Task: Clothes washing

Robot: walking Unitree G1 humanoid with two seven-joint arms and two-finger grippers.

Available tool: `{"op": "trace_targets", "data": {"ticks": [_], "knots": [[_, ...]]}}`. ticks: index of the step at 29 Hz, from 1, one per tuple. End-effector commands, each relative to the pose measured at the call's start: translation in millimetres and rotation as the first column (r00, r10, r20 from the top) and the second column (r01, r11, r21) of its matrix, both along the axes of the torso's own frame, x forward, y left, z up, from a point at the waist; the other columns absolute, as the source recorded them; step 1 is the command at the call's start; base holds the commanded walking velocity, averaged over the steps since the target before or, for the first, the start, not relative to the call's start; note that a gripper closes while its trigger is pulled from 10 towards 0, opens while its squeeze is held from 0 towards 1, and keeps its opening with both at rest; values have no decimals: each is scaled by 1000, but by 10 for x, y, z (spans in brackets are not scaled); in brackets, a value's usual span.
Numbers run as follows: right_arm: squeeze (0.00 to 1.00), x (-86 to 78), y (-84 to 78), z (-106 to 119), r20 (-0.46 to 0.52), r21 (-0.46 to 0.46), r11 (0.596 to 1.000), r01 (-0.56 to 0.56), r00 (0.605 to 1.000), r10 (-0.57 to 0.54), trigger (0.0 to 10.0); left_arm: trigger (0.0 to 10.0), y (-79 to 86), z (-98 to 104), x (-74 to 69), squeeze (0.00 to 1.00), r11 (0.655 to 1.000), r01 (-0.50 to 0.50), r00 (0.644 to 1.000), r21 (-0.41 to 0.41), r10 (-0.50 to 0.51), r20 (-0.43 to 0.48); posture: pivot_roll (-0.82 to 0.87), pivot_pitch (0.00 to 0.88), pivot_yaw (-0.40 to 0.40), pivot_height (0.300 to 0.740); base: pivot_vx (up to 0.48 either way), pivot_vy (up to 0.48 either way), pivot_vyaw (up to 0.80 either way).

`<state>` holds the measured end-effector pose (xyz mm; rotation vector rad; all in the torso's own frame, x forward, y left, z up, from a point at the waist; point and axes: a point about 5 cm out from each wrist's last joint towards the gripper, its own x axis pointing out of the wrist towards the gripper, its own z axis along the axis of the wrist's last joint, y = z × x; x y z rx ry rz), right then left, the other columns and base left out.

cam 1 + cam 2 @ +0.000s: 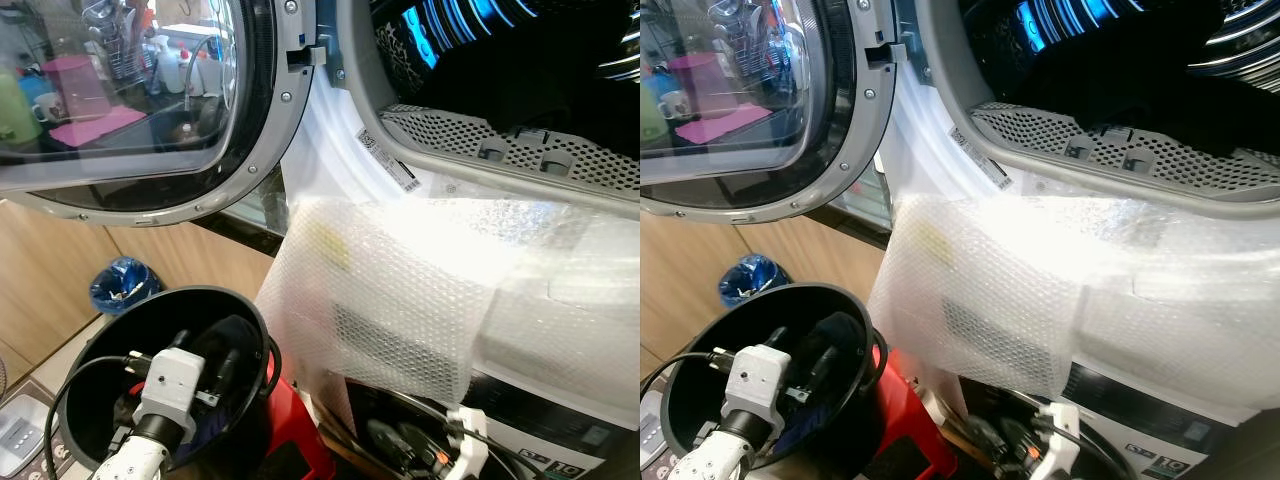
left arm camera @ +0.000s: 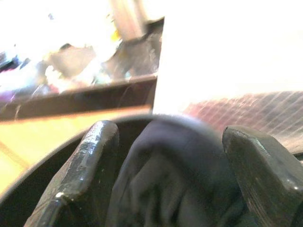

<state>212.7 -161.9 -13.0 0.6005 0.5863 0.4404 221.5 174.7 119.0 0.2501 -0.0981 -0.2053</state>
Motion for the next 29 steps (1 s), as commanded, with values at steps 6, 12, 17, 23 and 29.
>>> {"op": "trace_targets", "data": {"ticks": [6, 12, 17, 23, 29], "knots": [[0, -180, -245, -488, -177, -283, 935, 213, 947, -269, 10000, 10000, -21, 218, 148, 1000, 985, 0, 999, -173, -9, -49, 26, 109, 66, 740, 0, 0, 0], [0, -423, -329, -714, -292, -461, 848, 260, 858, -422, 10000, 10000, 42, -64, 329, 1000, 991, -26, 978, -133, -3, -210, 26, 81, 43, 740, 0, 0, 0], [0, -476, -368, -756, -304, -512, 804, 304, 811, -500, 10000, 10000, 107, -161, 415, 1000, 994, -9, 969, -109, -19, -247, 7, 60, 37, 740, 0, 0, 0], [0, -419, -378, -733, -280, -517, 796, 314, 817, -505, 10000, 10000, 159, -183, 421, 1000, 988, -76, 970, -136, 41, -240, 8, 43, 22, 740, 0, 0, 0], [0, -426, -410, -735, -282, -533, 786, 314, 810, -514, 10000, 10000, 163, -282, 387, 976, 978, -159, 953, -134, 117, -279, 17, 36, 14, 740, 0, 0, 0]]}}
